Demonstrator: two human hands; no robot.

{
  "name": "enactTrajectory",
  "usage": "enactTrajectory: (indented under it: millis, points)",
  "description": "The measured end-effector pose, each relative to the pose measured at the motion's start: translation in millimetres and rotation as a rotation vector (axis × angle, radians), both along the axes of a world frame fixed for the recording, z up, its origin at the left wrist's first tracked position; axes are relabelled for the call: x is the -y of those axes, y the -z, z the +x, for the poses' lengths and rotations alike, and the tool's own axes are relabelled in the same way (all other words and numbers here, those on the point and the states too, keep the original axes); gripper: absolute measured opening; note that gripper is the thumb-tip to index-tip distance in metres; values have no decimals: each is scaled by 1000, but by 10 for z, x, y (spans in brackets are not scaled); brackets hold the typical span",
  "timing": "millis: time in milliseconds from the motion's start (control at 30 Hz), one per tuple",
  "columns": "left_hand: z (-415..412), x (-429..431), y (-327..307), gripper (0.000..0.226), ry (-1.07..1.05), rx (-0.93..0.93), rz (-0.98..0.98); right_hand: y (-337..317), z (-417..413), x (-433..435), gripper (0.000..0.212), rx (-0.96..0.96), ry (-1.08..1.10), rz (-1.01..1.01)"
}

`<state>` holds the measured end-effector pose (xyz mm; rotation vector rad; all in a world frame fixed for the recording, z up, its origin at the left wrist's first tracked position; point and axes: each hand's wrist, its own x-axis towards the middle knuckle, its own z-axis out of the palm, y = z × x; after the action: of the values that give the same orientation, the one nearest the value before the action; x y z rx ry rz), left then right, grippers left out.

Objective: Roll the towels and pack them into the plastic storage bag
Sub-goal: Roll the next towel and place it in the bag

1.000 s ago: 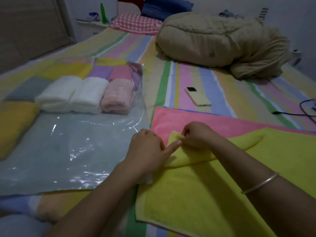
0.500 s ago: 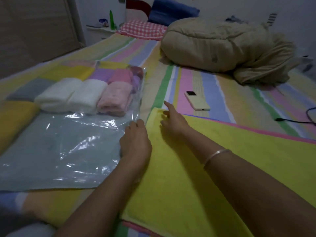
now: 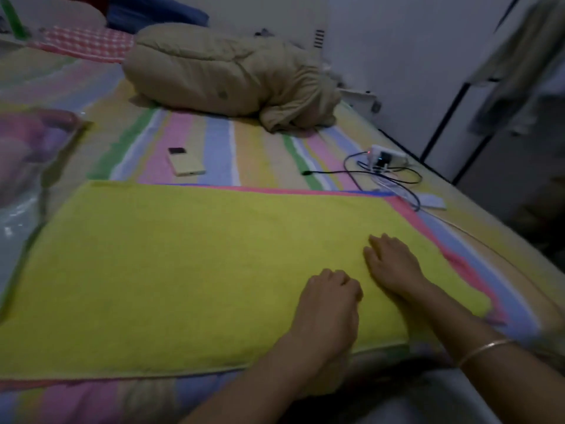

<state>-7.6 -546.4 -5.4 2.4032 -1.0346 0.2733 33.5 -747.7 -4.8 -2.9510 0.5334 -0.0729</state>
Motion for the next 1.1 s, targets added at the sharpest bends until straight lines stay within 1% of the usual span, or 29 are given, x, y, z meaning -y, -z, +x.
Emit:
enactTrajectory:
  millis: [67, 133, 200, 300, 333, 367, 433, 467, 533, 600, 633, 667, 700, 800, 833, 867, 933, 967, 1033, 1067, 1100]
  points:
    - [-144, 316, 38, 23, 91, 45, -19, -39, -158, 389, 49, -3, 56, -14]
    - [-247, 547, 36, 30, 162, 95, -45, -79, -264, 666, 43, 26, 90, -48]
    - [-321, 740, 24, 37, 210, 121, -38, -125, -323, 842, 43, 35, 151, -21]
    - [-378, 975, 72, 50, 167, 192, 95, -152, -335, 1004, 47, 38, 183, 6]
    - [-380, 1021, 94, 51, 152, 208, 144, -153, -323, 1040, 46, 47, 181, 13]
    - [-374, 1049, 115, 48, 145, 214, 178, -154, -306, 1068, 44, 56, 187, 39]
    - [-344, 1074, 138, 33, 138, 227, 188, -171, -263, 1093, 42, 46, 231, 122]
    - [-332, 1080, 136, 25, 135, 228, 170, -181, -246, 1096, 42, 31, 259, 168]
    - [-324, 1076, 118, 20, 126, 191, 107, -216, -225, 1085, 44, -5, 287, 232]
    - [-316, 1050, 71, 22, 88, 45, 30, -283, -198, 1043, 35, -21, 258, 272]
    - [-301, 1039, 46, 21, 59, -67, -17, -332, -179, 999, 29, -21, 226, 303]
    - [-284, 1032, 8, 20, 20, -207, -92, -399, -162, 928, 29, -19, 191, 338]
    - [-256, 1024, -37, 18, -23, -382, -212, -478, -145, 830, 32, -11, 158, 375]
    - [-113, 881, -316, 17, -172, -1012, -767, -736, -108, 407, 42, 48, 45, 506]
    - [-38, 748, -402, 20, -214, -1189, -910, -817, -103, 227, 42, 70, -6, 571]
    - [51, 568, -471, 24, -253, -1318, -1015, -892, -101, 25, 43, 83, -65, 643]
    - [242, 95, -540, 35, -333, -1476, -1120, -1015, -119, -426, 44, 53, -224, 807]
    - [316, -163, -536, 39, -383, -1522, -1129, -1053, -136, -639, 45, -2, -307, 939]
    - [382, -619, -514, 44, -497, -1522, -1085, -1082, -128, -1017, 46, -173, -444, 1209]
    - [375, -802, -510, 47, -546, -1506, -1049, -1062, -93, -1156, 44, -236, -505, 1258]
    - [353, -956, -499, 50, -583, -1499, -1007, -1025, -33, -1254, 42, -259, -550, 1225]
